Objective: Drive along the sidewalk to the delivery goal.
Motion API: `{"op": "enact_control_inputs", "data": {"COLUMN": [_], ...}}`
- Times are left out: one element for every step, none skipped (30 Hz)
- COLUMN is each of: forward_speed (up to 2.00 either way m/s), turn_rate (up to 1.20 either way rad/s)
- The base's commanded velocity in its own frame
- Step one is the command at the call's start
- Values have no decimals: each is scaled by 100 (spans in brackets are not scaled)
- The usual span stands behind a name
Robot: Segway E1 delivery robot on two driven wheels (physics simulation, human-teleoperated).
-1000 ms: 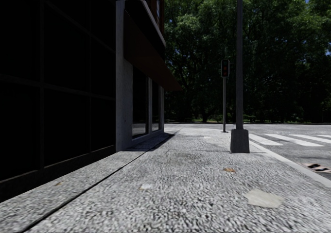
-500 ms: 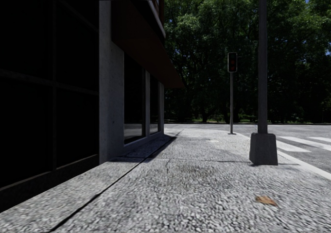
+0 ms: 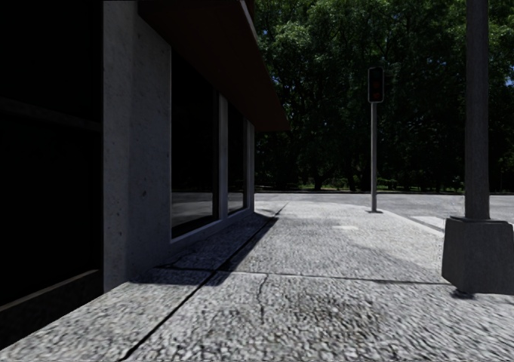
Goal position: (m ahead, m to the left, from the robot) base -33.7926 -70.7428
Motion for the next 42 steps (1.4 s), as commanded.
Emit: {"op": "enact_control_inputs", "data": {"forward_speed": [200, 200, 200, 200, 200, 200, 200, 200, 200, 200, 200, 200, 200, 200, 200, 200, 200, 200, 200, 200, 200, 200, 200, 200, 200, 200, 200, 200, 200, 200, 200, 200, 200, 200, 200, 200, 200, 200, 200, 200, 200, 200], "turn_rate": [0, 0, 0, -5, -21, -21, -28, -31, -35, -35, -41, -48, -53, -53, -54, -55, -55, -55, -55, -55, -55, -55, -55, -55, -55, -58, -60, -60, -60, -61, -61, -61, -61, -61, -61, -61, -61, -61, -61, -62, -63, -64]}}
